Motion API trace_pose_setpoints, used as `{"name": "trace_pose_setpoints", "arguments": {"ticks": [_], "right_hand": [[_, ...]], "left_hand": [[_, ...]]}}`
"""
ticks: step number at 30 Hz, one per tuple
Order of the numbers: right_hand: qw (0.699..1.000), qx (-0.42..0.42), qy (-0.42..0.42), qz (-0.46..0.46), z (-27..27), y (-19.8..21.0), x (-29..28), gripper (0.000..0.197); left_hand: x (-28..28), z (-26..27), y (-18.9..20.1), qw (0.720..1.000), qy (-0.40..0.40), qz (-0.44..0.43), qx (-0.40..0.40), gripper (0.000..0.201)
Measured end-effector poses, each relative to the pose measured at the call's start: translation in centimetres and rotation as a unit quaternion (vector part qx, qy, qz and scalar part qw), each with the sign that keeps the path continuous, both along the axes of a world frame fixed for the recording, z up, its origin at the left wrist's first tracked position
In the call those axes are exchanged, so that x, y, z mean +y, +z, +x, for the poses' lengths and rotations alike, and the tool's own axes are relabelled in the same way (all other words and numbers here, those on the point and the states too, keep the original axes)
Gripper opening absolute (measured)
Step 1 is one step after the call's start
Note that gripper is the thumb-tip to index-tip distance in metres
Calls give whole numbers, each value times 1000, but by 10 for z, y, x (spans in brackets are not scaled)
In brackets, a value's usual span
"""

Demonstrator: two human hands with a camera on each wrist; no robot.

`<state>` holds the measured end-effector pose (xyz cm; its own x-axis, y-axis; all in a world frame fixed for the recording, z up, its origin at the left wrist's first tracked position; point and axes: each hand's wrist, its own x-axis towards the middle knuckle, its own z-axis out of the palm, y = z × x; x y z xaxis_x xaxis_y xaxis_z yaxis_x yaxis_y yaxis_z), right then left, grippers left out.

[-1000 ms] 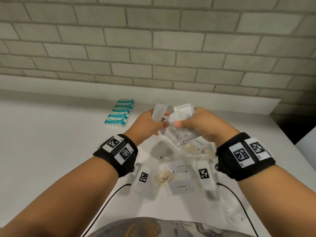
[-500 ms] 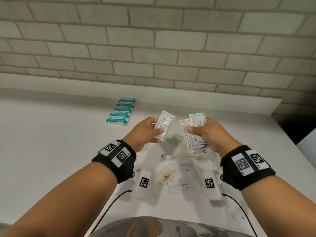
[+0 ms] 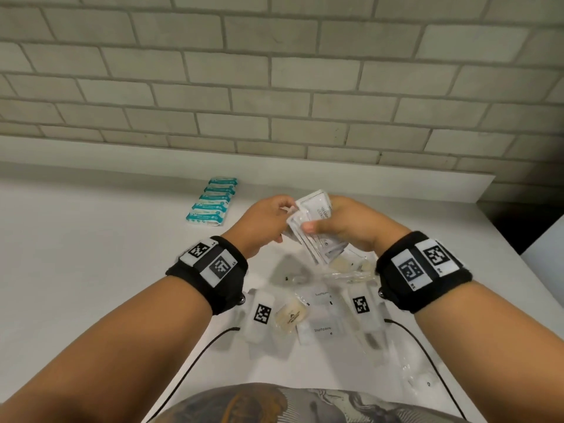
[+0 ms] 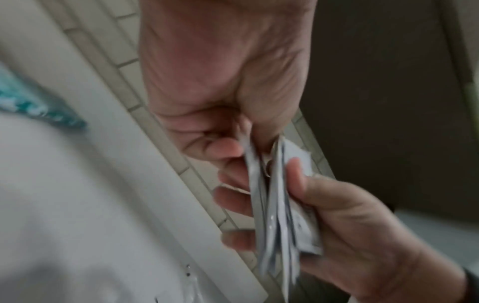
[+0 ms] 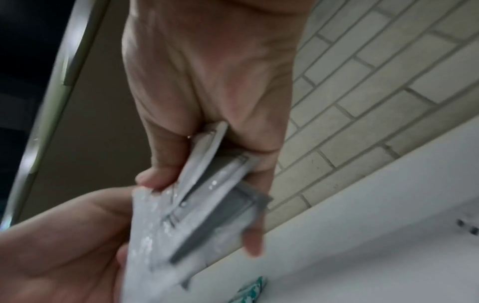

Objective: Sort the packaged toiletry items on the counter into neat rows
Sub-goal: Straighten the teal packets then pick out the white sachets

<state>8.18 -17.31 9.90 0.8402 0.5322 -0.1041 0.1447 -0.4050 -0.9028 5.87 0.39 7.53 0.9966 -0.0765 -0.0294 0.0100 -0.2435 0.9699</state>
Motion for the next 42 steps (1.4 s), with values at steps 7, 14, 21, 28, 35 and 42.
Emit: {"name": "trace_pose_setpoints", "arguments": {"ticks": [7,14,21,28,35,42], "right_hand": [[945,148,-82,279,-2,-20,23,23],[986,16,-152,63,4,-26,39,56],[970,174,-113,129,4,-23,25,38],[996,-10,-90,-24,-11,-18,24,34],[983,-136,7,-123,-23,-8,19,133],[935,-276,73,-211,-21,-9,24,139]], "left_hand": [[-8,-6,-14,941,-28,-315,122,64],[-17,-9,-16,936,-49,-324,129,44],[-9,-7,-26,927,-66,-345,130,25],[-15,-5,-27,916,-51,-374,139,21],[-12,-3,-26,890,-2,-416,187,25],[-10,-6,-18,893,-51,-402,196,19]]}}
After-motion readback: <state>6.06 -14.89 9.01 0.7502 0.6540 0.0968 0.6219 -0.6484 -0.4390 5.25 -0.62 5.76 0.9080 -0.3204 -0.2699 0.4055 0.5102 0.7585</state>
